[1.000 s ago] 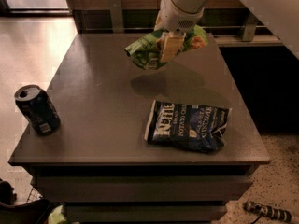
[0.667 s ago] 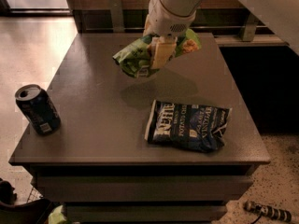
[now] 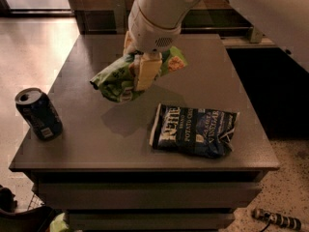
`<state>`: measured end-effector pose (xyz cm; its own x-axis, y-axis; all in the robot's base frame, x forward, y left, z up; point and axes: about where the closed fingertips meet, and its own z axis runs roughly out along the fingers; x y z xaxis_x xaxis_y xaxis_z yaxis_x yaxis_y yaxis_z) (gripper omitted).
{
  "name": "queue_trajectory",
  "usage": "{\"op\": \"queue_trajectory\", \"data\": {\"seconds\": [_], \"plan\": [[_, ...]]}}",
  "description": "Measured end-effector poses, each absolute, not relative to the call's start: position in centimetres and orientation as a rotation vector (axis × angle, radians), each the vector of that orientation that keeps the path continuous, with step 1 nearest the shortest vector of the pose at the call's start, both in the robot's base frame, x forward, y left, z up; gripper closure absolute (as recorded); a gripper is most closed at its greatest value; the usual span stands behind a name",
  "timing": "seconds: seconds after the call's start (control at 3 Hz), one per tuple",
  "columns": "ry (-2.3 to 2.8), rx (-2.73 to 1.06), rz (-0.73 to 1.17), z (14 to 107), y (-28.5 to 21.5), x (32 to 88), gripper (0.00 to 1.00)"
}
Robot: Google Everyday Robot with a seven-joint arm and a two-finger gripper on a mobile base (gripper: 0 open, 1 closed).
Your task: Move green rice chip bag near pepsi can
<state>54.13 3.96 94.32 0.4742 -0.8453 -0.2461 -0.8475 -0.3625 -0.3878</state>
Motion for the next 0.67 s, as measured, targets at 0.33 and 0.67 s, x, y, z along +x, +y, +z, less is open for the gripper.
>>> {"op": "queue_trajectory", "data": {"seconds": [0.33, 0.67], "plan": [[1.190, -2.351, 0.203, 93.4, 7.3, 52.1, 1.00], [0.936, -2.433, 0.334, 92.7, 9.8, 50.3, 1.00]]}}
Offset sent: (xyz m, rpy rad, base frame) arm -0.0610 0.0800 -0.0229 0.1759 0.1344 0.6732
